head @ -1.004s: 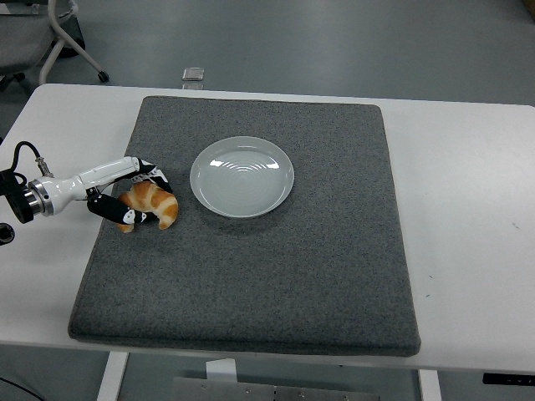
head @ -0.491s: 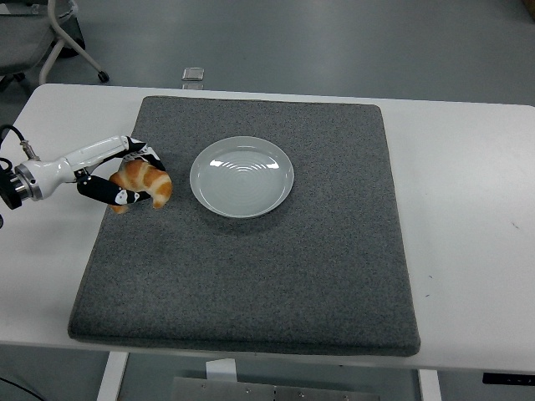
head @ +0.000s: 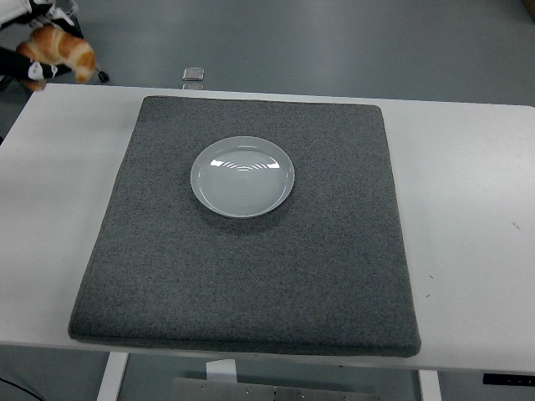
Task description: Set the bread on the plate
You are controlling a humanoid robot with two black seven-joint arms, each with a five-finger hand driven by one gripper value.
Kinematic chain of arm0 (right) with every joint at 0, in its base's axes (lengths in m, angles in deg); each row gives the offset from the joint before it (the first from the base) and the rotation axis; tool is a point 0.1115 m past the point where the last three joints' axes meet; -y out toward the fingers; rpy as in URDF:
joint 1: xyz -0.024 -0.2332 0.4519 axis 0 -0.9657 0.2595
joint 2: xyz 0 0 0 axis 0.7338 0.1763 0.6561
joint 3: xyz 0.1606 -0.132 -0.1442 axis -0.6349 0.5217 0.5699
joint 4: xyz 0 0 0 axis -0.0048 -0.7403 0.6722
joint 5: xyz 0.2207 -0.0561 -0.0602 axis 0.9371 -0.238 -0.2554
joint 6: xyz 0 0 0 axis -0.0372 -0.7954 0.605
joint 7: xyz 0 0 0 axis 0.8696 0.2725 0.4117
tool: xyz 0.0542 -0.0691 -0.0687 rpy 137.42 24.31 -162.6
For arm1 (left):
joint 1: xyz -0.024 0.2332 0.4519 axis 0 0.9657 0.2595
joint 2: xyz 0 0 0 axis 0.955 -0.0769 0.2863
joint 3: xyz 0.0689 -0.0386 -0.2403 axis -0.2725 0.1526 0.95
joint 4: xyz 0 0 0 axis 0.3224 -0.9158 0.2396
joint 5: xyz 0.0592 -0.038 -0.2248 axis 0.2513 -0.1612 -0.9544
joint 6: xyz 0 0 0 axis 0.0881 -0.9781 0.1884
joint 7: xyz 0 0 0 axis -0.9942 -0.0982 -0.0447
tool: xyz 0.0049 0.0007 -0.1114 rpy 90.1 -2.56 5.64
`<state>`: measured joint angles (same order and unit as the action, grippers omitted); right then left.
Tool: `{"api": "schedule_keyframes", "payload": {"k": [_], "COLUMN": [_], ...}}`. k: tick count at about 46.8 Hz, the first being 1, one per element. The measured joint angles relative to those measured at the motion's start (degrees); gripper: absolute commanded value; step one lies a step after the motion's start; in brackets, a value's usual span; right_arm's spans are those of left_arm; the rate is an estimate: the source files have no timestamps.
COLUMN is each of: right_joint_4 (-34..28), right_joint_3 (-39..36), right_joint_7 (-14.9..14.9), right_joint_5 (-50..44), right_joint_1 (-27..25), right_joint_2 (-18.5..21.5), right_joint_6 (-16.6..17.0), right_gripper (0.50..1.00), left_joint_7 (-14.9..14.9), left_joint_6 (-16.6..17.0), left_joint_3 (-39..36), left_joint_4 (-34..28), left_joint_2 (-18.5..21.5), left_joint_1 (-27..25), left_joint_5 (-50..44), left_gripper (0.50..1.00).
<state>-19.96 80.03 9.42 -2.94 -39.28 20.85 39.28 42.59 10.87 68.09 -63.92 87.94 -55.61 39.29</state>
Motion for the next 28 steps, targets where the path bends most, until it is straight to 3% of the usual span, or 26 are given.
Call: {"api": "schedule_keyframes", "payload": {"k": [9,15,21,28], "right_joint_4": [0.0,0.0,0.0,0.0], "right_joint_3": [0.0,0.0,0.0,0.0], "right_joint_7": [0.0,0.0,0.0,0.0], "right_joint_5": [0.0,0.0,0.0,0.0], "right_joint_1": [0.0,0.0,0.0,0.0], "right_joint_2": [0.0,0.0,0.0,0.0], "right_joint_6": [0.0,0.0,0.0,0.0], "right_gripper": [0.930,0.930,0.930,0.930], "left_joint_7": [-0.5,-0.5,-0.5,-0.5], "left_joint_6": [-1.4,-1.3,0.1,4.4], "left_joint_3": [-0.5,-0.7,-1.0,-1.3], "left_joint_4": [-0.3,-0.1,0.2,1.7], "left_joint_2": [-8.3,-14.1,-21.2,-26.4], "left_joint_1": [-6.4,-7.8,-5.8,0.4], "left_joint_5": [0.2,0.5,0.8,1.3], "left_gripper": [0.500,0.500,0.500,0.500]}}
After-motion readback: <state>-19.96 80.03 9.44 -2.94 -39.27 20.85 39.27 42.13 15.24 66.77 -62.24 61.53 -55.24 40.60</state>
